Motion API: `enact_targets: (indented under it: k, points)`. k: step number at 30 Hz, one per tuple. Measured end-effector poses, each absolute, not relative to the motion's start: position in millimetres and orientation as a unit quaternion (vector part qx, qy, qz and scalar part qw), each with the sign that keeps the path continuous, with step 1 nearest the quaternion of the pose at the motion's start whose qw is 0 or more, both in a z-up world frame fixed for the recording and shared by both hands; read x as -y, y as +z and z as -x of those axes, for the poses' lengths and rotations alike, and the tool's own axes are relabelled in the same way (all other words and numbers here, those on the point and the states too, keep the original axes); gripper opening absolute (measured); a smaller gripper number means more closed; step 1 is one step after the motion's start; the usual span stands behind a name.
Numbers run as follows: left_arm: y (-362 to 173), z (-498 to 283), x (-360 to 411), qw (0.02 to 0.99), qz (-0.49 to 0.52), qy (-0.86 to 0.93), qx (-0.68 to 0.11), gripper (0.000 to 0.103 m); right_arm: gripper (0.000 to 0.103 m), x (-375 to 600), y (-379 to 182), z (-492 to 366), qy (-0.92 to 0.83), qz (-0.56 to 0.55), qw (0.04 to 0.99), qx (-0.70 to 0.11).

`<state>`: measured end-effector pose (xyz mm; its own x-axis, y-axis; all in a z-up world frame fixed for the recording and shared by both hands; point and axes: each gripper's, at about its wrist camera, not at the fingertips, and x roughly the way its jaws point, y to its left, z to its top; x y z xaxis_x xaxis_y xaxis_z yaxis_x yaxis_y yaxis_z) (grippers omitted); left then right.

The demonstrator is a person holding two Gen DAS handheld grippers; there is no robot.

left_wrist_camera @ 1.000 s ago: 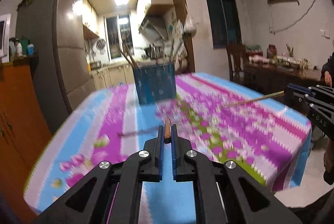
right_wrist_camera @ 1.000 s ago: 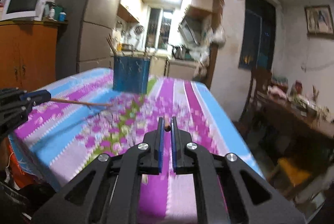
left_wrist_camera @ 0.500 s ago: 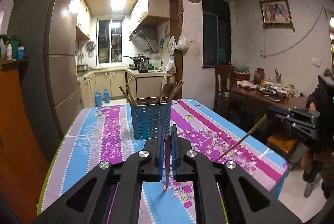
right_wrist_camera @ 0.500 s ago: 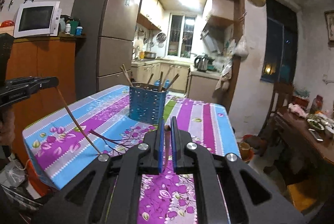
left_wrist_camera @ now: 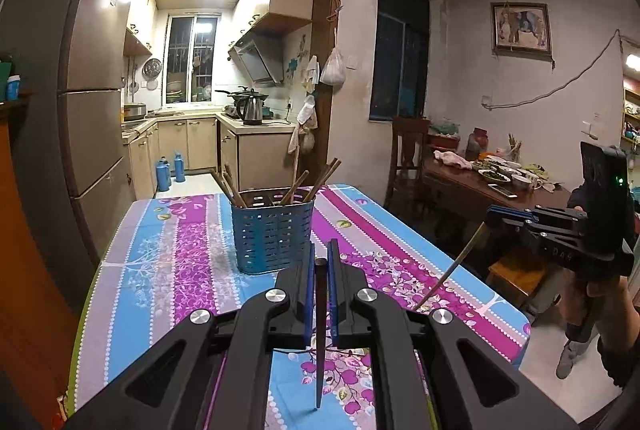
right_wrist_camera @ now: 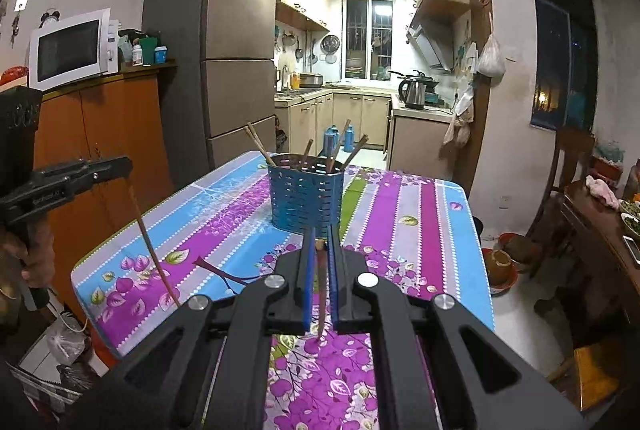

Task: Organize utensils
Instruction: 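Carry both chopsticks up and lower them into the blue utensil holder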

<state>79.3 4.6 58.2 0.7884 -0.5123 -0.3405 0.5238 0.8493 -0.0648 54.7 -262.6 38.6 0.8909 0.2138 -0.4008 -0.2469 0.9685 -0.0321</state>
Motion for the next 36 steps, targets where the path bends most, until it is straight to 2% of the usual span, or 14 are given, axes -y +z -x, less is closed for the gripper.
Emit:
enact_targets:
  k: [21, 27, 33, 36]
  points:
    - [58, -117, 7, 0.939, -0.026, -0.292, -0.177, 0.007, 0.004, 243, 58, -89, 0.161, 0.023, 0.959, -0.233]
    - [97, -138, 18, 0.943, -0.032, -0.299, -0.143, 0.007, 0.004, 240, 86, -103, 0.158, 0.032, 0.965, -0.207]
    - [165, -172, 30, 0.948, -0.03, -0.298, -0.111, 0.007, 0.004, 248, 160, -123, 0.156, 0.027, 0.977, -0.144]
    - [209, -194, 37, 0.959, -0.046, -0.271, -0.067, 0.007, 0.004, 247, 207, -137, 0.155, 0.027, 0.982, -0.104]
